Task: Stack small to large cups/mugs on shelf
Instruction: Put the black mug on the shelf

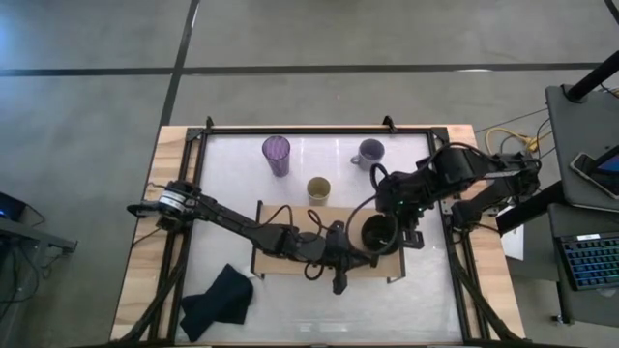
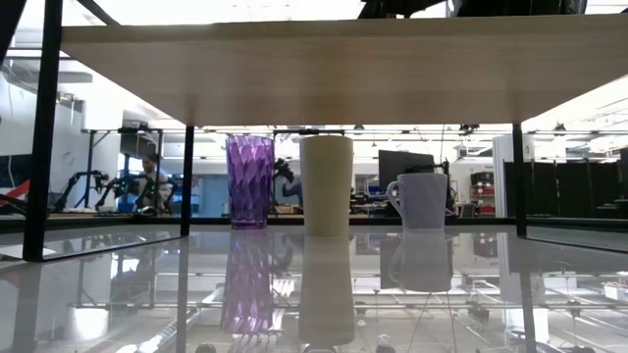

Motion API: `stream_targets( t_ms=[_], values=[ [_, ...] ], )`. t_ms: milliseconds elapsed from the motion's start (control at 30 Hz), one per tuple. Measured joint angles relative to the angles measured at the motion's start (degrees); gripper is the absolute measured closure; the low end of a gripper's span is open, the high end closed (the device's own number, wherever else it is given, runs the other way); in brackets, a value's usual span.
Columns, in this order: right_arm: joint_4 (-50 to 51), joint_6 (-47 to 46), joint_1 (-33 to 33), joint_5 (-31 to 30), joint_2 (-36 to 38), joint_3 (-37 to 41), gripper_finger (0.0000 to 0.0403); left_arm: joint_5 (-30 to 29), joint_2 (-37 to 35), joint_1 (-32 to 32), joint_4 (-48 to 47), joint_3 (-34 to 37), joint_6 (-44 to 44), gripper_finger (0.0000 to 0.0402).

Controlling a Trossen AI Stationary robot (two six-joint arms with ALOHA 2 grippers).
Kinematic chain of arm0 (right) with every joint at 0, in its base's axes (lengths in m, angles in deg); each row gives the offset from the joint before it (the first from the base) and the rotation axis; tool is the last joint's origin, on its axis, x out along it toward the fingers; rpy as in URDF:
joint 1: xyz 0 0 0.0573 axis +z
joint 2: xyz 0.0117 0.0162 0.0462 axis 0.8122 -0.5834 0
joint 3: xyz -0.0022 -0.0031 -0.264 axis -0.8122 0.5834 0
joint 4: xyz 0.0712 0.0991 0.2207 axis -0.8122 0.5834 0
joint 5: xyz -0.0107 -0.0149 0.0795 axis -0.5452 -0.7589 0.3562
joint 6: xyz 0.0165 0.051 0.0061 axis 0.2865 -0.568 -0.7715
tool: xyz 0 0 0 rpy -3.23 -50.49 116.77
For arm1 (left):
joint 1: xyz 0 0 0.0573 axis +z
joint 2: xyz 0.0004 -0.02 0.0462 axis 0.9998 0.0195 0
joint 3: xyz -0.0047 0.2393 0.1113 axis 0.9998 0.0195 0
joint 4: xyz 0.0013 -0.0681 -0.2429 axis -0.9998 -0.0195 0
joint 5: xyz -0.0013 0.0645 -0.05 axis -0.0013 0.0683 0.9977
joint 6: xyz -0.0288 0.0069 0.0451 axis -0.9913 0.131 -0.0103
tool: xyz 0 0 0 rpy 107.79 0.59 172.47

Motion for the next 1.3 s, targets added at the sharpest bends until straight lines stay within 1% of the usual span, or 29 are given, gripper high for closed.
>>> stream_targets(
  t_ms=[267,400,500,667,767,867,900,967,1033,1167,1300],
  values=[
    [-0.03,-9.61,2.35,0.03,-0.01,0.02,0.0364,1.0,0.0,0.68,0.55,0.0,0.22,0.0402],
    [-0.12,-12.19,4.14,0.04,-0.02,0.11,0.0364,0.97,-0.08,0.8,0.14,0.0,0.53,0.0402],
    [-0.36,-13.33,5.64,0.03,-0.01,0.79,0.0364,0.94,-0.9,0.8,-3.52,0.0,1.88,0.0402],
    [-1.57,-15.08,6.98,0.04,-0.04,3.02,0.0364,0.84,-2.97,0.79,-12.47,0.09,1.55,0.0402],
    [-1.47,-16.8,7.25,0.04,-0.04,4.13,0.0364,0.75,-4.2,0.78,-14.46,0.14,1.84,0.0402],
    [-1.31,-18.07,7.59,-0.06,-0.04,4.46,0.0364,-1.49,-5.65,0.96,-16.72,0.5,3.25,0.0402],
    [-1.45,-18.19,7.65,-0.68,-0.04,4.46,0.0364,-3.07,-6.17,1.02,-17.36,0.97,3.48,0.0402],
    [-0.83,-18.55,7.76,-3.83,0.03,4.38,0.0364,-5.77,-6.9,1.4,-18.48,1.43,3.64,0.0402],
    [0.12,-19.25,7.57,-7.11,0.33,4.42,0.0364,-7.05,-7.58,1.81,-18.41,1.93,4.59,0.0402],
    [0.1,-19.88,6.64,-8.18,1.85,5.11,0.0364,-8.05,-8.33,2.79,-17.76,2.58,4.9,0.0402],
    [-0.03,-20.03,6.39,-12.24,4.04,5.2,0.0364,-8.08,-8.81,3.54,-18.13,2.97,4.91,0.0402]
  ],
)
